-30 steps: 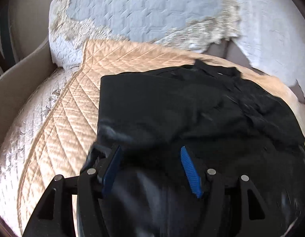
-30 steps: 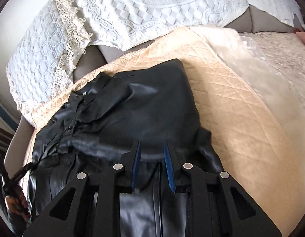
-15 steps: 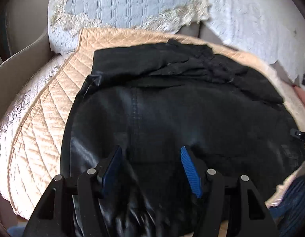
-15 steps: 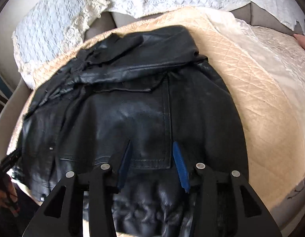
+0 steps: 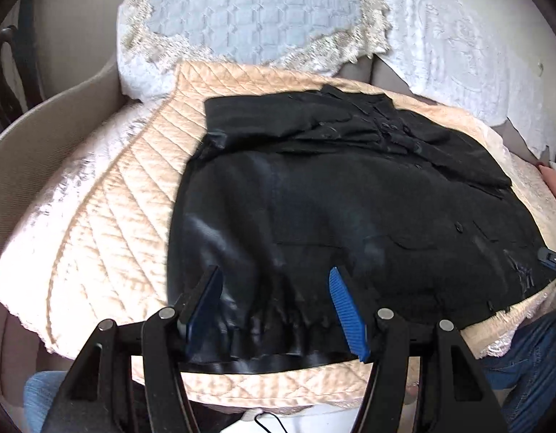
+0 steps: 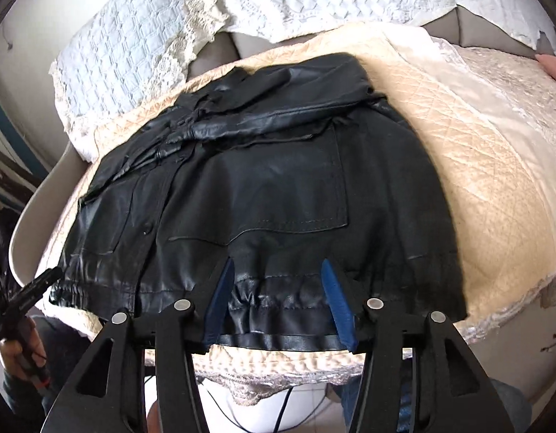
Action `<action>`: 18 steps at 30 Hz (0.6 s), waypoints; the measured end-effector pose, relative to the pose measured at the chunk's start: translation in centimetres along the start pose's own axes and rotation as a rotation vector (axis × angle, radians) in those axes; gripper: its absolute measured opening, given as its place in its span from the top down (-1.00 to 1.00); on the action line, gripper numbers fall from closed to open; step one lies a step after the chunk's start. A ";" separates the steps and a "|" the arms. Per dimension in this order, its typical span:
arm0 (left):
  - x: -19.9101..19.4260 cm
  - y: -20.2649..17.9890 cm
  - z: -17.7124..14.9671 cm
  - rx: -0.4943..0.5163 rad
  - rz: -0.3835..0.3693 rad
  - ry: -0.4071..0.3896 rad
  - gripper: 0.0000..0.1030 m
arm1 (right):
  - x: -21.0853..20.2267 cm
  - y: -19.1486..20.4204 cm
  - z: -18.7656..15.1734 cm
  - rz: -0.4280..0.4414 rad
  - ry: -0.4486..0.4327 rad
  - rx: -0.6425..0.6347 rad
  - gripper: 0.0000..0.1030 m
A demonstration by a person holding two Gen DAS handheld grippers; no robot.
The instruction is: Fold large clothes
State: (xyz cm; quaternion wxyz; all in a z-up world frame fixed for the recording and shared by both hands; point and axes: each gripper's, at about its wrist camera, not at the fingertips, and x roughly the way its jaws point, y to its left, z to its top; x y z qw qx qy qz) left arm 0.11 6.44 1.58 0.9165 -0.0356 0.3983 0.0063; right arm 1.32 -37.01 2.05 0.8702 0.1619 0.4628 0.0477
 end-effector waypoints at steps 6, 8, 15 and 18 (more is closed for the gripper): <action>0.7 4.4 1.4 -0.071 0.061 -0.001 -0.24 | -1.8 -3.7 2.0 -0.036 -0.063 0.070 -0.27; 1.8 6.0 1.6 -0.109 0.053 0.032 -0.24 | -1.7 -5.5 2.7 -0.040 -0.055 0.100 -0.27; 3.6 7.7 0.2 -0.217 -0.027 0.110 -0.24 | 0.9 -10.1 3.0 -0.020 0.066 0.266 -0.27; 2.8 6.4 -0.7 -0.195 -0.103 0.112 -0.25 | 0.9 -9.2 2.2 0.094 0.094 0.270 -0.28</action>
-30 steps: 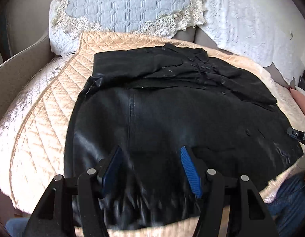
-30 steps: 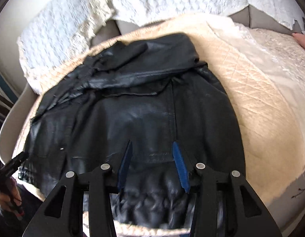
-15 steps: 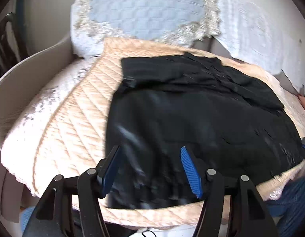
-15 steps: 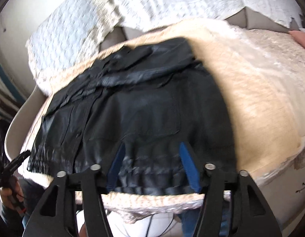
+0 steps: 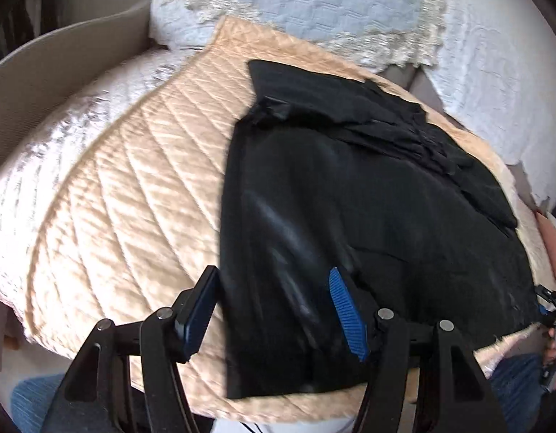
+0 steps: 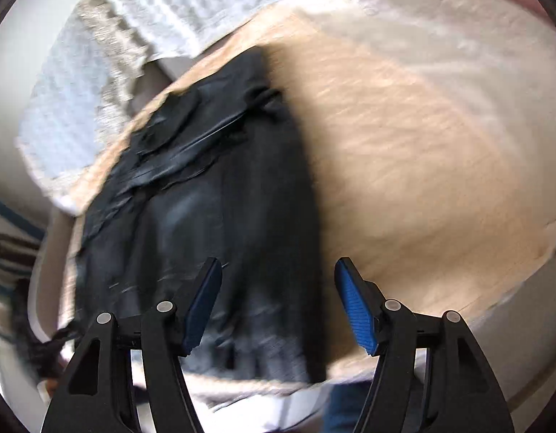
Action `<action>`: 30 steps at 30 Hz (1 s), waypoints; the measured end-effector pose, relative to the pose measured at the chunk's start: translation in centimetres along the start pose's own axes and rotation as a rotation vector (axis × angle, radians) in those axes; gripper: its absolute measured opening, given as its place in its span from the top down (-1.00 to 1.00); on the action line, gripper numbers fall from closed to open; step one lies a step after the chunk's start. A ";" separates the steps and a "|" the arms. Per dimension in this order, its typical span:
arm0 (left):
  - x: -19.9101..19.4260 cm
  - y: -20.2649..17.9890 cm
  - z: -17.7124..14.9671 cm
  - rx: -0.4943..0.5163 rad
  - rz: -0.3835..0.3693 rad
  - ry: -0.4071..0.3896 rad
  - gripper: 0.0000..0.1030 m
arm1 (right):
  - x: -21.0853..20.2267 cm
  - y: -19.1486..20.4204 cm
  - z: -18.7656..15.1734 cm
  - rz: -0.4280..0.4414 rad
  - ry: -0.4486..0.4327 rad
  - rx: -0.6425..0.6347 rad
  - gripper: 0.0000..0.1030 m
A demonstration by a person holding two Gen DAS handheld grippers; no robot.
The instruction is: Fold large clothes
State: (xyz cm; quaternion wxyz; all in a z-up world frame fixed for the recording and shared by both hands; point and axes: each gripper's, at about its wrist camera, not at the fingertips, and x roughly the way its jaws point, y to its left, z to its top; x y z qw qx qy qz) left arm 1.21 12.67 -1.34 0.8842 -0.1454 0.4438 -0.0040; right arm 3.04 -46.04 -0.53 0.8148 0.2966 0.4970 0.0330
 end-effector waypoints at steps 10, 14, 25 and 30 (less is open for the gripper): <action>-0.3 -0.4 -1.3 -0.019 -0.087 0.022 -0.27 | 1.1 0.7 -1.4 0.107 0.059 0.049 -0.30; -0.4 -0.1 -1.2 -0.047 -0.072 0.017 -0.02 | 1.1 0.5 -1.3 0.100 0.042 0.075 -0.06; -1.0 1.9 -1.4 -0.161 -0.108 0.013 0.71 | 1.1 -0.6 -1.4 0.044 0.040 0.113 0.70; -0.4 1.9 -1.6 -0.166 -0.097 0.022 0.69 | 1.3 -0.8 -1.2 0.044 0.052 0.119 0.72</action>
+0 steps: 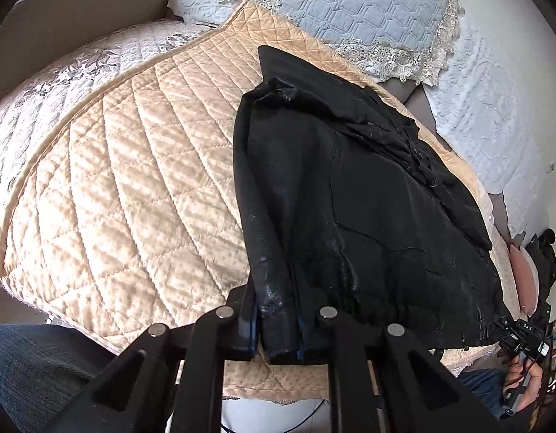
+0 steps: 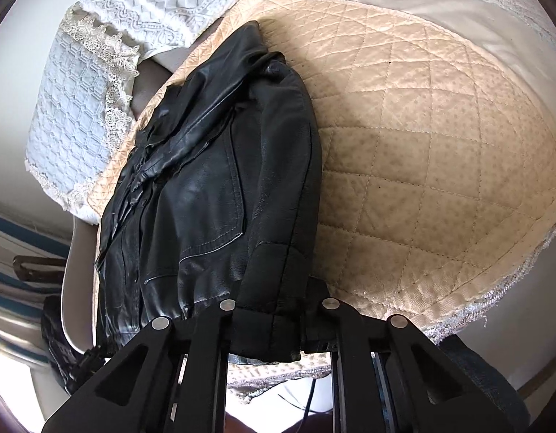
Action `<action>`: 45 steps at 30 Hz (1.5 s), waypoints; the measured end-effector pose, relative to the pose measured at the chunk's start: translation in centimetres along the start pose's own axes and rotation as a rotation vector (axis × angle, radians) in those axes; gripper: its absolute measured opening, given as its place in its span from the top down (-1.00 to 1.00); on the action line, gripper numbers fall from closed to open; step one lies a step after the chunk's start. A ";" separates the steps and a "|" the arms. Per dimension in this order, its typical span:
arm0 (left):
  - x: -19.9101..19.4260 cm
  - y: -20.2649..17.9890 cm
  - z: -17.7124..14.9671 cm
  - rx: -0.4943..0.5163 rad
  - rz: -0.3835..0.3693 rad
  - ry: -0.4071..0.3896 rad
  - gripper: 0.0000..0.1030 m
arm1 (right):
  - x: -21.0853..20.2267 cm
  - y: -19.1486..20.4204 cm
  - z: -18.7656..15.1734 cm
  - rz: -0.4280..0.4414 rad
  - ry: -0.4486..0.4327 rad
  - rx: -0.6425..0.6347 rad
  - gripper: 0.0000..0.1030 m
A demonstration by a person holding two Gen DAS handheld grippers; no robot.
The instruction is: Fold large clothes
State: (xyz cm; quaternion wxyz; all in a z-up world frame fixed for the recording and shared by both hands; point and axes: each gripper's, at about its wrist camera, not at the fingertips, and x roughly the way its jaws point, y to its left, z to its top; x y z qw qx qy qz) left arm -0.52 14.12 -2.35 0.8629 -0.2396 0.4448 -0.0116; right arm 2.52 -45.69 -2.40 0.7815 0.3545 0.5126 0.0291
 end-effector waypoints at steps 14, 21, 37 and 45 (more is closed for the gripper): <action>-3.0 1.1 1.6 -0.101 -0.247 -0.019 0.83 | -2.3 0.9 0.4 0.165 -0.051 -0.014 0.87; -4.5 -0.8 4.4 -0.080 -0.325 -0.079 0.84 | -3.0 2.7 1.7 0.252 -0.074 -0.047 0.88; 3.3 -6.9 22.5 -0.084 -0.264 -0.226 0.85 | -0.3 9.9 19.1 0.313 -0.201 -0.142 0.88; 13.8 -6.1 28.0 -0.130 -0.100 -0.146 0.85 | 11.2 9.1 29.1 0.197 -0.110 -0.033 0.82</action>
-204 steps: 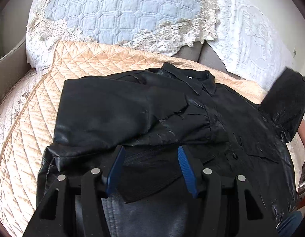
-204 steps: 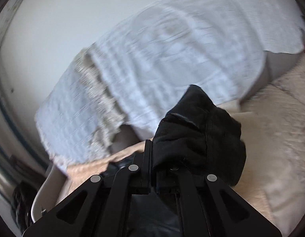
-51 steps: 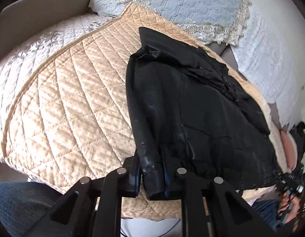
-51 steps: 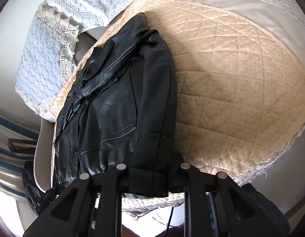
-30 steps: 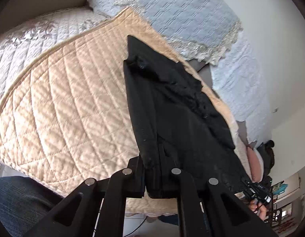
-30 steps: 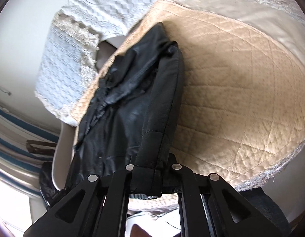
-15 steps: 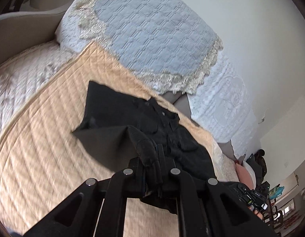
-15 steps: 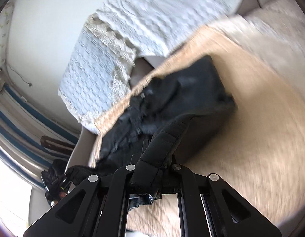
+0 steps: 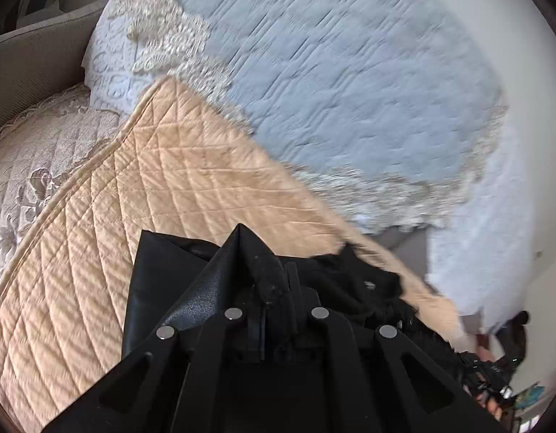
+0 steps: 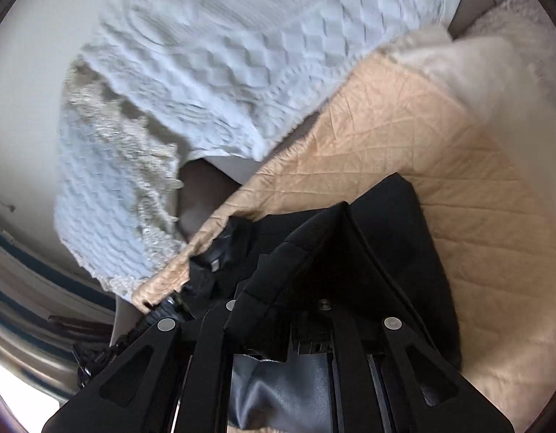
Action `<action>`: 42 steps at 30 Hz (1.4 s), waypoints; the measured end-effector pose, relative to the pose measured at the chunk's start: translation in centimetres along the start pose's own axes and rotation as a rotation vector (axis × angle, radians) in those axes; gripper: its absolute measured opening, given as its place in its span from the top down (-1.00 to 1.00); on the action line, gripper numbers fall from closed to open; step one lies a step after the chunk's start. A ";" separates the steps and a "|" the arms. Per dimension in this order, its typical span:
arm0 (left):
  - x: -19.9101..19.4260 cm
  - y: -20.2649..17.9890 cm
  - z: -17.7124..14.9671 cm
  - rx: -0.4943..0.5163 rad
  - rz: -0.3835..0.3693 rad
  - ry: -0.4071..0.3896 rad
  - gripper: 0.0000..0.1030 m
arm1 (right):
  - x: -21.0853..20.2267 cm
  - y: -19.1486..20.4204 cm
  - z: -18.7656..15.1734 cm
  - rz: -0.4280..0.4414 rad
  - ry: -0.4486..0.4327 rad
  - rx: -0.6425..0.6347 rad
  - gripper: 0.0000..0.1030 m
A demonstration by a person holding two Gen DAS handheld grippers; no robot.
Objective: Fold large clothes
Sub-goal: 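Lower the folded hem onto the jacket and press it flat with both grippers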
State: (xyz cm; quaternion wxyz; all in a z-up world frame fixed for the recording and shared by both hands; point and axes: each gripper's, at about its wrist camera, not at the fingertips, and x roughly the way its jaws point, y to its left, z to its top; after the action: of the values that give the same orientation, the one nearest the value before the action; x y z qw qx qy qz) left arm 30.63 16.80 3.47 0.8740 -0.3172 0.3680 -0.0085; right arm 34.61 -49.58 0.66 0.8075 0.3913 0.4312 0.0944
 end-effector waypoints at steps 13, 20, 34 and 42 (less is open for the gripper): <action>0.6 0.4 1.1 0.047 0.039 -0.017 0.06 | -0.6 -0.4 1.3 0.014 -0.124 -0.064 -0.08; 1.8 -1.1 -4.4 0.282 0.055 0.094 0.04 | 1.0 0.3 -2.5 -0.195 0.026 -0.323 -0.07; -6.1 3.4 -9.7 0.144 0.065 0.108 -0.08 | -7.1 -3.6 -9.5 -0.135 -0.049 -0.065 -0.33; -3.8 6.3 -11.3 -0.007 0.030 0.118 -0.14 | -3.6 -5.9 -11.5 -0.096 -0.003 0.036 -0.43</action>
State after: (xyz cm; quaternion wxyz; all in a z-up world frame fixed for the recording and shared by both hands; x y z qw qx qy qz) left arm 19.15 16.61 -3.60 0.8496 -0.3137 0.4239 -0.0129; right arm 22.45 -49.02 -5.05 0.8045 0.3847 0.4500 0.0475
